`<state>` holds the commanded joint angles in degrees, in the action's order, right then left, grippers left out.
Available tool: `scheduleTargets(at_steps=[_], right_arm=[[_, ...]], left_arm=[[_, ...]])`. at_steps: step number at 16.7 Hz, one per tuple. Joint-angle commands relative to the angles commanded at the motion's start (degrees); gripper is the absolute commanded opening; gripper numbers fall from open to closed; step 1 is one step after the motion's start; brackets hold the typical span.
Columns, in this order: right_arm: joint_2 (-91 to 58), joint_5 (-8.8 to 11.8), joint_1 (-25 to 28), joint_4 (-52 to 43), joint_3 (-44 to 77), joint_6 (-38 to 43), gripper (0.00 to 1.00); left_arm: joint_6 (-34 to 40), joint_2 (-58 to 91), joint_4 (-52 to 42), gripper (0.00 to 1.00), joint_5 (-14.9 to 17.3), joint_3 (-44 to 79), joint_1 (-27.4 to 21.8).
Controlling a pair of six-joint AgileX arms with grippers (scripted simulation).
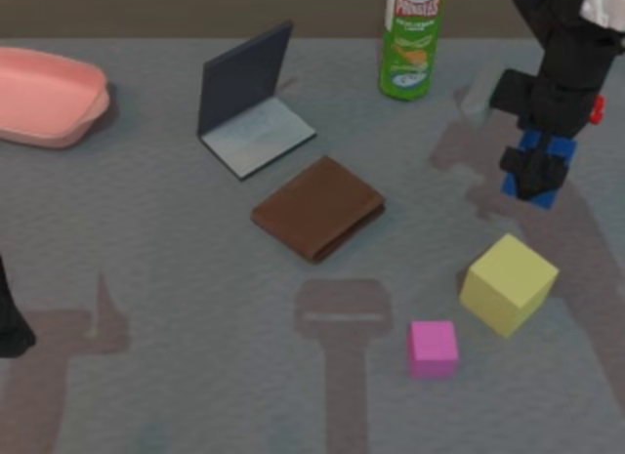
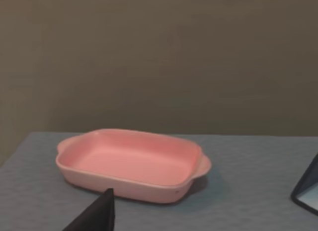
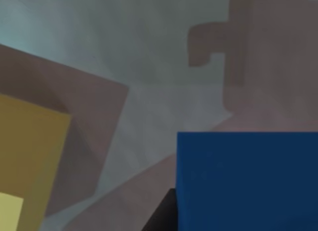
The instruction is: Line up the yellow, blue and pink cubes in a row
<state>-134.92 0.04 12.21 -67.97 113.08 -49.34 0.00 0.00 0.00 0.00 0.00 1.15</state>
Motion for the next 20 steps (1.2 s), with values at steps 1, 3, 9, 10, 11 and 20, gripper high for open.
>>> scheduleTargets(at_steps=[1,3,9,10,11,20], right_arm=[[0.2,0.0,0.0,-0.3,0.2,0.0,0.00],[0.2,0.0,0.0,-0.3,0.2,0.0,0.00],[3.0,0.0,6.3,1.0,-3.8,1.0,0.00],[4.3,0.0,8.9,1.4,-5.5,1.5,0.00],[5.8,0.0,11.9,1.9,-7.5,2.1,0.00],[17.2,0.0,34.5,5.9,-22.8,6.5,0.00]], left_arm=[[0.0,0.0,0.0,1.00,0.0,0.0,0.0],[0.0,0.0,0.0,1.00,0.0,0.0,0.0],[0.0,0.0,0.0,1.00,0.0,0.0,0.0],[0.0,0.0,0.0,1.00,0.0,0.0,0.0],[0.0,0.0,0.0,1.00,0.0,0.0,0.0],[0.0,0.0,0.0,1.00,0.0,0.0,0.0]])
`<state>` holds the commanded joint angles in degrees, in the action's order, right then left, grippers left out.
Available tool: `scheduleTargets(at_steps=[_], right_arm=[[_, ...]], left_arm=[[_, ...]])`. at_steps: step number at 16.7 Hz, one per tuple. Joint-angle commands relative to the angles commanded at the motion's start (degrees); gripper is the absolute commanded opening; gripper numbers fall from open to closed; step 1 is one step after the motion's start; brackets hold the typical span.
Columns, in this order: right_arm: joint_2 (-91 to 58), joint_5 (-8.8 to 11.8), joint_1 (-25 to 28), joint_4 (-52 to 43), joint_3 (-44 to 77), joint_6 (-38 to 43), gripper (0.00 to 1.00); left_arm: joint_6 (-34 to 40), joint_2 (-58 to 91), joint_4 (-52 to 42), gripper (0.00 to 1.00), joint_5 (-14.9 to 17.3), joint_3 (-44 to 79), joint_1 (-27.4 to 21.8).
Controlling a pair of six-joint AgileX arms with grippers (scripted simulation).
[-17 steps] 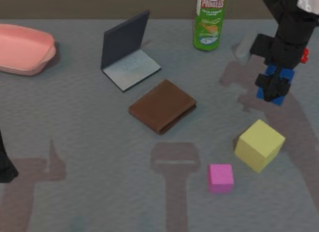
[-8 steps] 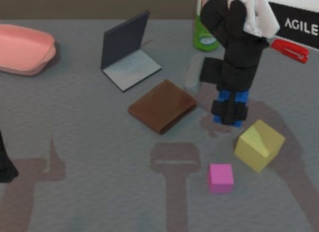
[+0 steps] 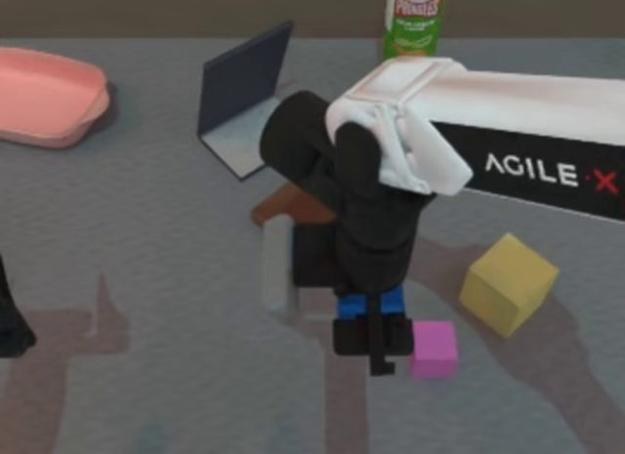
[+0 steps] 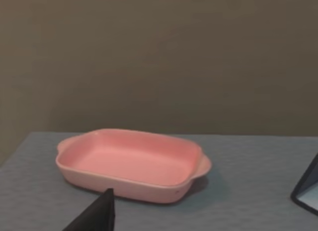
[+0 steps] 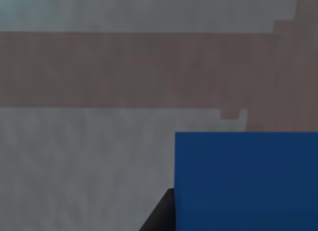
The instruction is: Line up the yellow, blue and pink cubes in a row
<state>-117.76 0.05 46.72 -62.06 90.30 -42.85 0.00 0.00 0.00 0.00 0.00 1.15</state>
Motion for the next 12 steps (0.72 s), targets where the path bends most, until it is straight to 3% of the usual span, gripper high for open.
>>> scheduleTargets(at_steps=[6,12], right_arm=[[-0.5,0.0,0.1,0.8,-0.6,0.0,0.00],[-4.5,0.0,0.0,12.8,-7.8,0.1,0.00]], left_arm=[[0.0,0.0,0.0,1.00,0.0,0.0,0.0],[0.0,0.0,0.0,1.00,0.0,0.0,0.0]])
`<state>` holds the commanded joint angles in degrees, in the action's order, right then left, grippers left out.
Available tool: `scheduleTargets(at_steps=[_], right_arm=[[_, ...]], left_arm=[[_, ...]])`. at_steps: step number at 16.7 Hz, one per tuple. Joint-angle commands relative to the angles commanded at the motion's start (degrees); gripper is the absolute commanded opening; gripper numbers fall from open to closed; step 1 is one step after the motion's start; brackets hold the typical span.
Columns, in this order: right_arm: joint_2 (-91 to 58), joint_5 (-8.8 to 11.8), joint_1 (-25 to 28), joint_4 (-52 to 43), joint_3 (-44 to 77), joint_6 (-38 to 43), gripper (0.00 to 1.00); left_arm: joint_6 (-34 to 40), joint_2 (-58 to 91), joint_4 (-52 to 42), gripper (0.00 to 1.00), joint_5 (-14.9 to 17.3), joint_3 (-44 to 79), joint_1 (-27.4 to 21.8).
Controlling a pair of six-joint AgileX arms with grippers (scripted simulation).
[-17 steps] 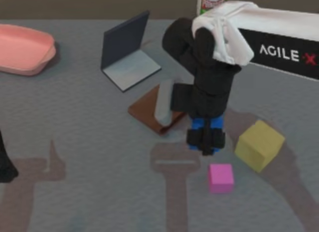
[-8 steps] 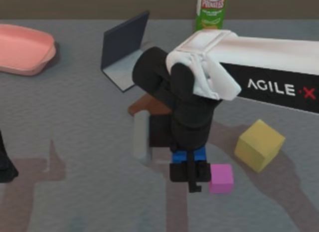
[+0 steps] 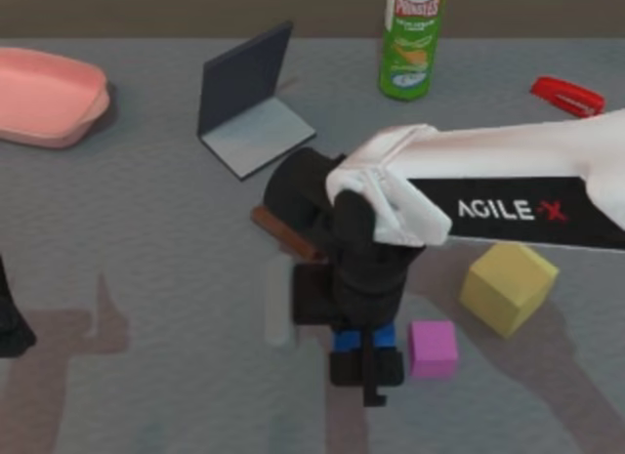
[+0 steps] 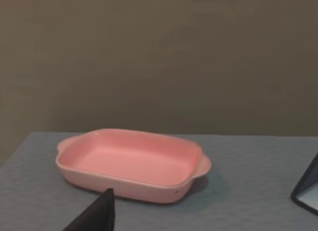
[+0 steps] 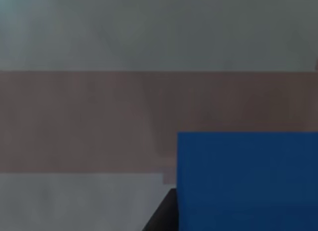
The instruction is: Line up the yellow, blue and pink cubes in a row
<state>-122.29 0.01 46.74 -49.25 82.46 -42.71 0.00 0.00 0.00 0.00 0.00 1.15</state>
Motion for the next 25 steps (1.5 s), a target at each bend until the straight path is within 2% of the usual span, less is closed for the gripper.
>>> scheduleTargets(at_steps=[5,18,25], right_arm=[[-0.7,0.0,0.1,1.2,-1.0,-0.1,0.00],[-0.7,0.0,0.1,1.2,-1.0,-0.1,0.98],[-0.7,0.0,0.1,1.2,-1.0,-0.1,1.00]], left_arm=[[0.0,0.0,0.0,1.00,0.0,0.0,0.0],[0.0,0.0,0.0,1.00,0.0,0.0,0.0],[0.0,0.0,0.0,1.00,0.0,0.0,0.0]])
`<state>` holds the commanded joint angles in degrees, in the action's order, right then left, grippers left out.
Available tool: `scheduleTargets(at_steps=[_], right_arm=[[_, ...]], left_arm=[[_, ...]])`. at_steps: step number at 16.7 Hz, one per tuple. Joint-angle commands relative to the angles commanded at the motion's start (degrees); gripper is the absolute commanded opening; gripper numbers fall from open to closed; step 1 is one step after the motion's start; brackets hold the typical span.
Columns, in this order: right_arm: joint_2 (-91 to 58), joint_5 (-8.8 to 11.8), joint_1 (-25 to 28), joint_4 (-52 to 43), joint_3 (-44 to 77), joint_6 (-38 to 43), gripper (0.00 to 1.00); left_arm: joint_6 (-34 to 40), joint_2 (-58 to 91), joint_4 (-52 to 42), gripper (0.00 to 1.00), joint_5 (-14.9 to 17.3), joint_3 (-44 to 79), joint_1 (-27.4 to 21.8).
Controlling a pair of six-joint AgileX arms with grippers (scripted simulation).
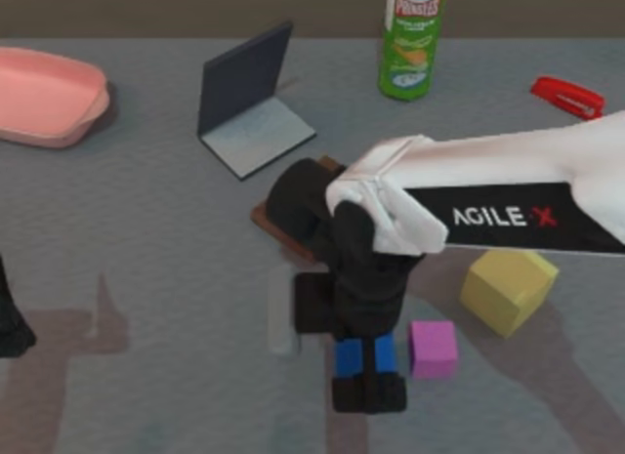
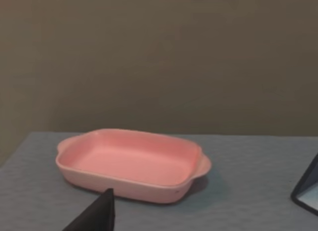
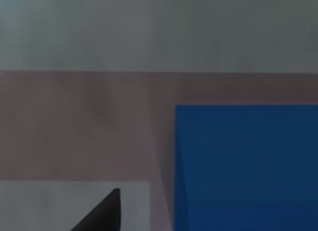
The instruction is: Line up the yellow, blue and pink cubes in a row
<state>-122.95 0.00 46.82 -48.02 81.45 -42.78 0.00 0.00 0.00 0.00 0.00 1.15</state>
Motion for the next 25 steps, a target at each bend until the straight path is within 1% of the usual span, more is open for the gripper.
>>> scheduleTargets(at_steps=[4,11,14,17,19,20,23,25], right_arm=[[0.4,0.0,0.2,-1.0,0.8,-0.2,1.00],[5.3,0.0,0.4,-13.4,8.0,-0.2,1.00],[5.6,0.0,0.4,-13.9,8.3,-0.2,1.00],[5.7,0.0,-0.7,-13.6,7.8,0.7,1.00],[6.4,0.0,-3.9,-13.1,6.8,3.7,1.00],[6.9,0.0,-6.3,-12.9,6.1,5.8,1.00],[8.4,0.0,-16.2,-12.1,3.4,13.5,1.00],[9.4,0.0,-21.5,-11.6,1.8,18.4,1.00]], left_arm=[[0.0,0.0,0.0,1.00,0.0,0.0,0.0],[0.0,0.0,0.0,1.00,0.0,0.0,0.0],[0.0,0.0,0.0,1.00,0.0,0.0,0.0],[0.0,0.0,0.0,1.00,0.0,0.0,0.0],[0.0,0.0,0.0,1.00,0.0,0.0,0.0],[0.0,0.0,0.0,1.00,0.0,0.0,0.0],[0.0,0.0,0.0,1.00,0.0,0.0,0.0],[0.0,0.0,0.0,1.00,0.0,0.0,0.0]])
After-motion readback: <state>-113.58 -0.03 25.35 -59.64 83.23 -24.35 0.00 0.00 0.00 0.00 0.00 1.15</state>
